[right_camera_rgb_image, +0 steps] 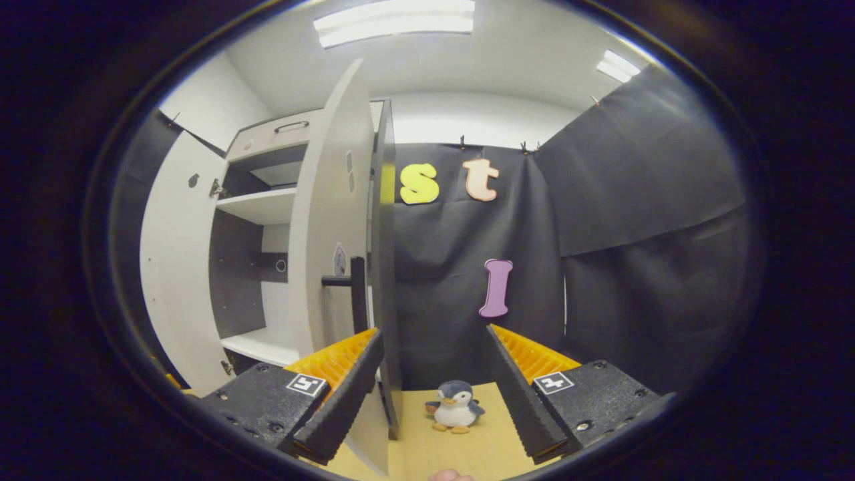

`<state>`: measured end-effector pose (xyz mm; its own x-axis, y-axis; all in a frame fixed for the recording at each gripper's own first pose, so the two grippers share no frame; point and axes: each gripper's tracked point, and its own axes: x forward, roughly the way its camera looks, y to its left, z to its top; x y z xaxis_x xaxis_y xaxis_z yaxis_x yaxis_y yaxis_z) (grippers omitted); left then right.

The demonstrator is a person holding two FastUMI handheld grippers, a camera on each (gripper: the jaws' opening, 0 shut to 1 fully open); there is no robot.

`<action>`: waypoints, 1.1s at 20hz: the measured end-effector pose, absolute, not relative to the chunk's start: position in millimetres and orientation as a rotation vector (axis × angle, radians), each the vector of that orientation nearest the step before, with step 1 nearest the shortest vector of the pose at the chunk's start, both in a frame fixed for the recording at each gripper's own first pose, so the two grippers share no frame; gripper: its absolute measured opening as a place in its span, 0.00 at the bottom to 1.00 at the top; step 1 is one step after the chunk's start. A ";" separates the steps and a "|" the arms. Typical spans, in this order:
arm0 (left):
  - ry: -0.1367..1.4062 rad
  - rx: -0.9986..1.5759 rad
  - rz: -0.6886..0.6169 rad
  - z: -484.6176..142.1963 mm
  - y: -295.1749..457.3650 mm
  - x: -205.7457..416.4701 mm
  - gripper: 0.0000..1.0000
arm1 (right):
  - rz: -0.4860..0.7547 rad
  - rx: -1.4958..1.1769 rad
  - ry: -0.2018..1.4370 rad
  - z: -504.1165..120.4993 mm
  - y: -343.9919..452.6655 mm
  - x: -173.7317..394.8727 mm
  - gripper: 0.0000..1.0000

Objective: Grasp the bottle in the cabinet with the left hand and place it on the coaster, then close the right door with the right hand and the left door with the left hand.

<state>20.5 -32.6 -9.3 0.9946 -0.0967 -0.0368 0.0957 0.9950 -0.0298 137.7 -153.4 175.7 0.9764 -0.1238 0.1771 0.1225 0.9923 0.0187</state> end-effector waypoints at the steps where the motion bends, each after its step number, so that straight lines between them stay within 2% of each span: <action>1: 0.037 -0.024 -0.100 -9.1 -33.9 20.7 0.96 | -0.128 0.001 -0.167 176.0 -156.6 146.1 0.96; 5: 0.044 -0.003 -0.110 -11.4 -37.9 20.8 0.96 | -0.123 -0.019 -0.179 183.0 -155.8 163.1 0.98; 15: 0.020 0.011 -0.085 -7.5 -29.0 23.5 0.96 | -0.053 -0.012 -0.199 180.3 -111.6 161.6 0.95; 22: 0.027 0.007 -0.066 -10.5 -16.7 22.0 0.96 | 0.097 0.037 -0.155 172.4 -42.5 180.5 0.95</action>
